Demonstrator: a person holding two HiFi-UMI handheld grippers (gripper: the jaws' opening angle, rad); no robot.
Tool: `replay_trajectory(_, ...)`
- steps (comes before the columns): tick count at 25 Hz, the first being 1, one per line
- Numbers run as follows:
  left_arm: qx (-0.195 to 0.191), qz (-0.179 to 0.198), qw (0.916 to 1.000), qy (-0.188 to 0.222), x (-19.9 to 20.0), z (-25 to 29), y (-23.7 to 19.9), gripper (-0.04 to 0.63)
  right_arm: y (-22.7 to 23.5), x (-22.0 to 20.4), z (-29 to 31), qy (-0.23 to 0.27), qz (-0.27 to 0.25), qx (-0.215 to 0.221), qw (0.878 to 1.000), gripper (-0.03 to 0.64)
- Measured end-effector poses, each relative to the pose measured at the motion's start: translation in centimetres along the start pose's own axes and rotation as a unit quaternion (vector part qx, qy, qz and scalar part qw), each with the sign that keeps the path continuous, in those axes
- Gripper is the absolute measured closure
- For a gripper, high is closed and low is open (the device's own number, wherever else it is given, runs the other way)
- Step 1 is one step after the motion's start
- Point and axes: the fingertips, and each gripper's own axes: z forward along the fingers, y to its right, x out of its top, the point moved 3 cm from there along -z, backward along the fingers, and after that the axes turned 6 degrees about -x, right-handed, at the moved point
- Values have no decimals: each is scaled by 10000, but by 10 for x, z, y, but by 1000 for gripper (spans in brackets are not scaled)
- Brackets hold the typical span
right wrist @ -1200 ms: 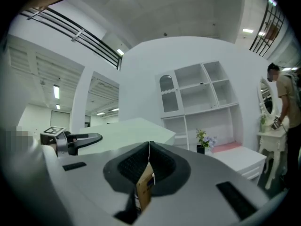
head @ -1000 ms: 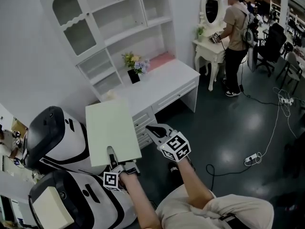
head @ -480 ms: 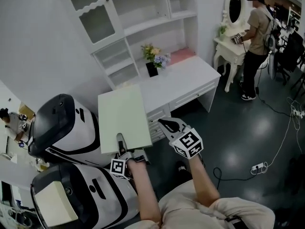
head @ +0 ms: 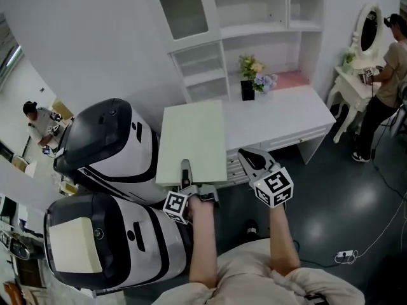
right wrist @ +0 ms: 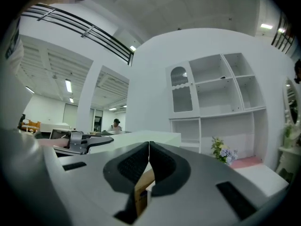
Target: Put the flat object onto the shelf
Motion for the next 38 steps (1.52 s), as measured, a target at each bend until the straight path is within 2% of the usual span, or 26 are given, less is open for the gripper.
replay_trajectory(5,83,-38,9998,180,-7,29,-1,321,18,11,22,89,-105,229,9996,548)
replay_trajectory(10,76,-18,9998,159,-23,50,-3,321,44,21,38,191,-87,370,9991,548)
replay_trajectory(14,19,160,9999,25,-37,69,-5,321,65,13,49,144,41,504,9986,548)
replay_trajectory(18,-57,106,9998,177,-55,87,-12,321,83,-3,55,-50,-65,758,9971,548)
replay_trajectory(21,-37,57,9996,269,-67,87,-22,321,96,-11,54,-176,-234,882,9957,548)
replay_trajectory(25,205,339,9990,209,-76,77,-30,321,112,-24,46,-161,379,959,9945,548)
replay_trajectory(28,163,222,9992,280,-73,76,-34,321,117,-33,46,-219,604,1014,9928,548)
replay_trajectory(32,175,92,9984,529,-65,75,-41,321,117,-38,48,-347,413,1090,9926,548)
replay_trajectory(38,232,34,9978,624,-63,82,-44,321,116,-37,52,-375,317,1179,9918,548)
